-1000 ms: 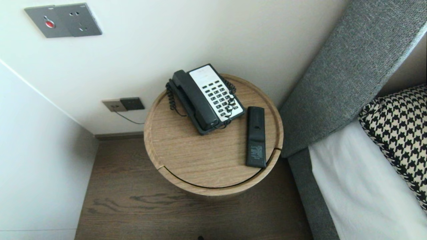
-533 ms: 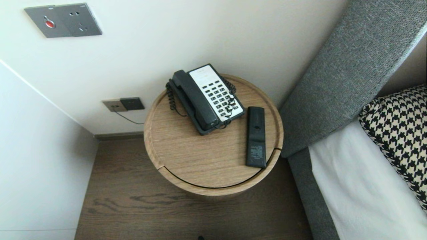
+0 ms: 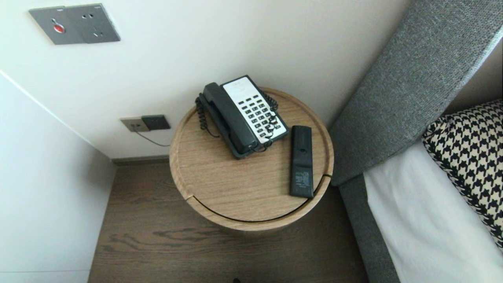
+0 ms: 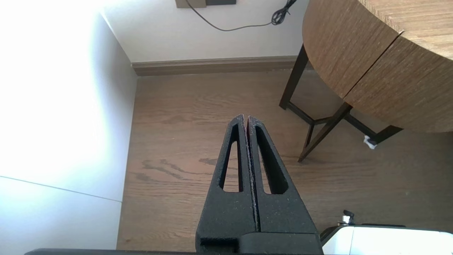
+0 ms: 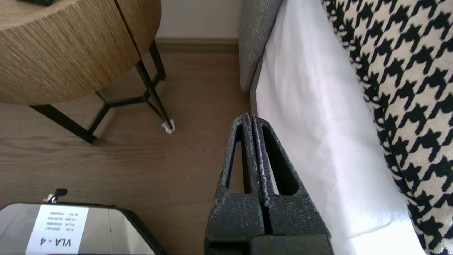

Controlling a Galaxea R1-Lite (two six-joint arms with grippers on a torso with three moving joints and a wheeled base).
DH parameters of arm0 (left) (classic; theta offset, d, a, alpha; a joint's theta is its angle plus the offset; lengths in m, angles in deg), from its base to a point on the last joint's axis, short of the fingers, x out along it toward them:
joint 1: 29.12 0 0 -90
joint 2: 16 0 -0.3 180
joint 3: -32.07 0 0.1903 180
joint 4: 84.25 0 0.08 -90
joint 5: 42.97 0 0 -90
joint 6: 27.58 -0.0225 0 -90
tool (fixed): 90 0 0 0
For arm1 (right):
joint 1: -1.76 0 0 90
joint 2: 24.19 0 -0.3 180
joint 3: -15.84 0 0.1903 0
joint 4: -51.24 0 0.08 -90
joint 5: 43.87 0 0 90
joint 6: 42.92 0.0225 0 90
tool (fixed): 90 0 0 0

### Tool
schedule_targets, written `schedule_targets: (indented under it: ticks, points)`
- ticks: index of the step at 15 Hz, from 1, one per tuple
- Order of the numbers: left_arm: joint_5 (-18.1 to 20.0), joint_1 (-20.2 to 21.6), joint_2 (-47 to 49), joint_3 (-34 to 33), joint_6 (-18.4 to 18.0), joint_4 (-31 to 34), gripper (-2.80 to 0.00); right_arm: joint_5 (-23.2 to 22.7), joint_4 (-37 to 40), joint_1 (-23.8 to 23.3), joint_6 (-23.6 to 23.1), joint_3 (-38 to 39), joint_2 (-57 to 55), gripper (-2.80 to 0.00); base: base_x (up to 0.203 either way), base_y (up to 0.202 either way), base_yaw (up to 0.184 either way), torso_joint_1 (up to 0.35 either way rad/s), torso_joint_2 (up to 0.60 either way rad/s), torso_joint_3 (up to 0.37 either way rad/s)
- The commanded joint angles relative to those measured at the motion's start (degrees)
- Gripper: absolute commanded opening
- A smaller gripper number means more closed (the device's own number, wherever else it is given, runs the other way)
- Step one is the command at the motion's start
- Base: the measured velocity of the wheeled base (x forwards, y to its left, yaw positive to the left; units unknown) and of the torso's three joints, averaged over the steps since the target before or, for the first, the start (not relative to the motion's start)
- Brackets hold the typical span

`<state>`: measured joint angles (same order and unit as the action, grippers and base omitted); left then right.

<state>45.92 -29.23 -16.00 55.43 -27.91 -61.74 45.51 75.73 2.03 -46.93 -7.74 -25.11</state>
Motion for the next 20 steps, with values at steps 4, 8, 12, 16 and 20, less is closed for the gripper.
schedule_targets:
  ticks: [4,8,12,16,20]
  points:
    - [-0.03,0.01,0.0,0.0,-0.02,-0.03,-2.8,0.18,0.02,0.08,0.85,0.03,1.0,-2.8,0.0,0.0,0.0,0.0,0.0,0.0]
    - [-0.03,-0.06,0.0,0.0,-0.02,-0.03,-2.8,0.36,-0.07,0.08,3.13,0.03,1.0,-2.8,0.0,0.0,0.0,0.0,0.0,0.0]
    - [-0.03,0.02,0.0,0.0,-0.02,-0.03,-2.8,0.36,-0.07,0.08,3.22,0.03,1.0,-2.8,0.0,0.0,0.0,0.0,0.0,0.0]
    - [-0.03,0.02,0.0,0.0,-0.02,-0.02,-2.8,0.45,-0.07,0.08,3.48,0.03,1.0,-2.8,0.0,0.0,0.0,0.0,0.0,0.0]
    - [-0.03,-0.07,0.0,0.0,-0.02,-0.03,-2.8,0.45,-0.07,0.08,3.4,0.03,1.0,-2.8,0.0,0.0,0.0,0.0,0.0,0.0]
